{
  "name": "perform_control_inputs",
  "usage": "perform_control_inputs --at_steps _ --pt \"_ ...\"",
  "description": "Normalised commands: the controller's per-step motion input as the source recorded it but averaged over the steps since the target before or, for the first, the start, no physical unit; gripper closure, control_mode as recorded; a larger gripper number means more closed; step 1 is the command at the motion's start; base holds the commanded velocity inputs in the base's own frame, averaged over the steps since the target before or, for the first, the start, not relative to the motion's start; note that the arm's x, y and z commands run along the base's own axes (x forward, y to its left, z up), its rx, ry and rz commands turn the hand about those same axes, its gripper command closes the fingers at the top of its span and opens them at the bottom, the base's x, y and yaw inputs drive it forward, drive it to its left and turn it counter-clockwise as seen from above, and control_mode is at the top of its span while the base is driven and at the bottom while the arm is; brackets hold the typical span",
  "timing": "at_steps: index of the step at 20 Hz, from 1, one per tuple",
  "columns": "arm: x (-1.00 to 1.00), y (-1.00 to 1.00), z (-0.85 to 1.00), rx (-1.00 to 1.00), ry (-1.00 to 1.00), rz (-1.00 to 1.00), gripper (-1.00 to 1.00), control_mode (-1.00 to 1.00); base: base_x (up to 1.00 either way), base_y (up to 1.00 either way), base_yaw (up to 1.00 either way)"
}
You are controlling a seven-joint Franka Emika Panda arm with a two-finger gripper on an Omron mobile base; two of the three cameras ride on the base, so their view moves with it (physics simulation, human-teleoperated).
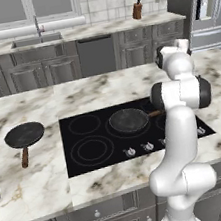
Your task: Place both pans onto different burners. Then place the lettuce and the fish on different pans.
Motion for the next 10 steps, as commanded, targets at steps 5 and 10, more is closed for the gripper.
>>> perform_control_inputs --at_steps 5,10 --pt "-0.30 -0.19 0.00 -0.09 0.00 -0.39 -1.00 -1.00 0.00 0.00 0.00" --pt "-0.30 -0.18 0.00 -0.14 0.00 -0.41 -1.00 -1.00 0.00 0.00 0.00"
